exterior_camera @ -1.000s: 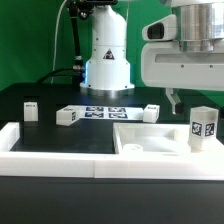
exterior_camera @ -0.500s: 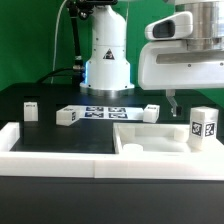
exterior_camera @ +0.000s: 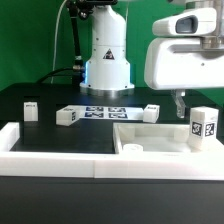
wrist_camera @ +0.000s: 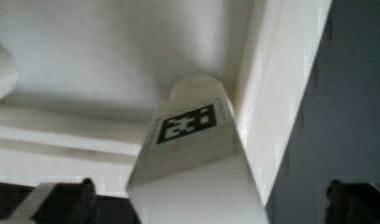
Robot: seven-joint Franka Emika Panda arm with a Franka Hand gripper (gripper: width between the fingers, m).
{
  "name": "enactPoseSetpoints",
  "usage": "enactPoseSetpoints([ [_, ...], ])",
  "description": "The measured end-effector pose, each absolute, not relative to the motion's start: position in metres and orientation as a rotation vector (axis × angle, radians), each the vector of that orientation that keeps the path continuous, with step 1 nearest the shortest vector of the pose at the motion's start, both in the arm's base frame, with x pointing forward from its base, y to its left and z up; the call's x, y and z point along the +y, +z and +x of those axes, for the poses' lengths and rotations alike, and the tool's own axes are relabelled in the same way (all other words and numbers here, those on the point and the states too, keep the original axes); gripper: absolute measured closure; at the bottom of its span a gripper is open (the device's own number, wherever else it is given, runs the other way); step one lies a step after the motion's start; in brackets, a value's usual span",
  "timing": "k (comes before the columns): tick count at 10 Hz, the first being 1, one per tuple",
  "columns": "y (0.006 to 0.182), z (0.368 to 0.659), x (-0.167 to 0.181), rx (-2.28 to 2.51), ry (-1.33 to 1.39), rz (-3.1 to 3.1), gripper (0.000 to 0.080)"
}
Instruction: Assemble one leg
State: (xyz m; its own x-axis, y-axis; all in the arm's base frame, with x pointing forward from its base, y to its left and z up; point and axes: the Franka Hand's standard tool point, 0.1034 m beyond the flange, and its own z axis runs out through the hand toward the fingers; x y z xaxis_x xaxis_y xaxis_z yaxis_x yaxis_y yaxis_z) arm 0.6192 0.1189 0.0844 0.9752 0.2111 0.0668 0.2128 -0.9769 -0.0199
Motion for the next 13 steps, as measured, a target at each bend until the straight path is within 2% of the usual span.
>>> enactPoseSetpoints([
  [3, 0.0835, 0.6192, 0.1149, -0.497, -0.104, -3.078, 0.0151],
  [4, 0.0835, 0.6192, 0.1146, -0.496, -0.104, -3.078, 0.0259],
  [5, 0.0835, 0.6192, 0.1146, -0.496, -0.104, -3.078, 0.0259],
  [6, 0.0835, 0.6192, 0.1148, -0.484, -0.104, -3.079, 0.0437],
  [7, 0.0836, 0.6193, 0.1151, -0.452, -0.104, -3.082, 0.0509],
  [9, 0.0836, 0.6194, 0.1149, -0.418, -0.103, -3.081, 0.0509],
  [13, 0.0838, 0.6208, 0.1089, 0.259, -0.074, -3.008, 0.0509],
])
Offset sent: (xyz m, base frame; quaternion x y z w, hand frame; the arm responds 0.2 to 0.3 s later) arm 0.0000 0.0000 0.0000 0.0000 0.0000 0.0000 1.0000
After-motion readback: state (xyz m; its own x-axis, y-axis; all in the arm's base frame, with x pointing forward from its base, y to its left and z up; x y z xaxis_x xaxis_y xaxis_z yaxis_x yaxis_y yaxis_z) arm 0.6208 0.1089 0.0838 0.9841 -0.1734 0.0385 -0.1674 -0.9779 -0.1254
